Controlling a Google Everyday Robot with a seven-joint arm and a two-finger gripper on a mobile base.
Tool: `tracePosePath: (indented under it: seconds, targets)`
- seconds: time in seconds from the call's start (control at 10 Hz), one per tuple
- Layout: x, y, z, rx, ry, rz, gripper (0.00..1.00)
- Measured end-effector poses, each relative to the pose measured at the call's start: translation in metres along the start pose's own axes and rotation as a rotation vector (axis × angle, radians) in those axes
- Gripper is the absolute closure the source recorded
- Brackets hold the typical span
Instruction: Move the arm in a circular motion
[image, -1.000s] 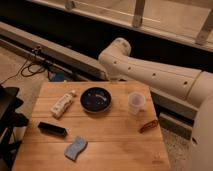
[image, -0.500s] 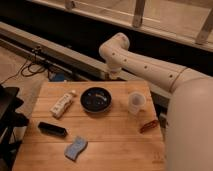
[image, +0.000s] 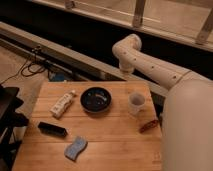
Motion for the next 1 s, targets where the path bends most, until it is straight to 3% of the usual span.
tracePosePath:
  seconds: [0.2, 0.3, 0.5, 0.7, 1.0]
  targets:
    - [0.05, 0.016, -0.008, -0.024, 0.028, 0.061, 1.0]
    - [0.066, 0.023, -0.013, -0.027, 0.022, 0.068, 1.0]
    - [0.077, 0.034, -0.026, -0.042, -0.021, 0.032, 1.0]
    - [0.067, 0.043, -0.039, -0.052, -0.065, -0.025, 1.0]
    - [0.019, 0.066, -0.061, -0.068, -0.147, -0.127, 1.0]
